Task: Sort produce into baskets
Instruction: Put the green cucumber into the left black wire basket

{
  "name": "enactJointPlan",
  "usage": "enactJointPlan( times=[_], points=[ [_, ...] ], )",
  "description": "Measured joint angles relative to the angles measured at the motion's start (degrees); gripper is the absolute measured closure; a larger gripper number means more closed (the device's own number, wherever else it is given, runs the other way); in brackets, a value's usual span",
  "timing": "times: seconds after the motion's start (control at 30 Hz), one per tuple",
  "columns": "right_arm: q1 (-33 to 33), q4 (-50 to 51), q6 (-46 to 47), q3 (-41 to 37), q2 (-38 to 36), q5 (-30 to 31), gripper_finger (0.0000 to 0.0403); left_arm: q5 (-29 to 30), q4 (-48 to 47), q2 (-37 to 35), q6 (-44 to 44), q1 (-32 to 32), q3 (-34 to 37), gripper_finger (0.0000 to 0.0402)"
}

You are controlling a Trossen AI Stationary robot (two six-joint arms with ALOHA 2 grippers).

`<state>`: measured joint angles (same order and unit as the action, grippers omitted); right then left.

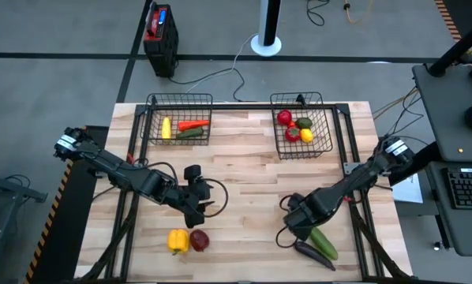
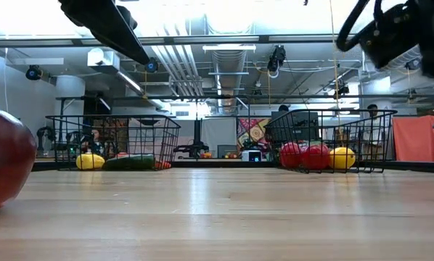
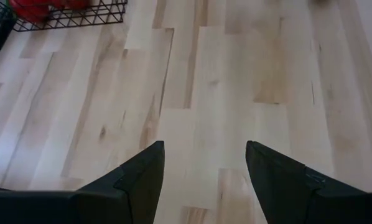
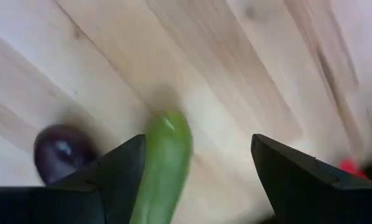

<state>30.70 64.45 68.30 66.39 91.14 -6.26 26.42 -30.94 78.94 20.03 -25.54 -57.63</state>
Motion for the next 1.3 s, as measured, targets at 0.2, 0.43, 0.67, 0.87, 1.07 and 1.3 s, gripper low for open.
enactJointPlan(
  times=[0.2, 0.43, 0.67, 0.87, 1.07, 1.3],
  points=[
    [2.9, -0.6, 4.2, -0.3, -2.3, -5.6, 0.0122, 0.1, -0.1, 0.0, 0.2, 0.0, 0.0, 0.0193],
    [8.3, -3.8, 5.5, -0.3, -0.2, -6.3, 0.0122, 0.1, -0.1, 0.0, 0.0, 0.0, 0.0, 0.0193],
    [10.0, -5.2, 3.2, -0.6, 3.5, -5.3, 0.0122, 0.2, 0.0, 0.0, 0.0, 0.0, 0.0, 0.0193],
    [9.7, -6.8, -0.3, -1.2, 6.3, -5.0, 0.0122, 0.2, 0.0, 0.0, 0.0, 0.0, 0.0, 0.0193],
    [7.8, -7.4, -2.7, -3.0, 7.2, -3.3, 0.0135, 0.2, 0.0, 0.0, 0.0, 0.0, 0.0, 0.0193],
    [6.2, -7.7, -5.0, -4.3, 7.1, -1.3, 0.0201, 2.4, 0.1, 0.0, -0.3, 0.0, 0.1, 0.0193]
  ],
)
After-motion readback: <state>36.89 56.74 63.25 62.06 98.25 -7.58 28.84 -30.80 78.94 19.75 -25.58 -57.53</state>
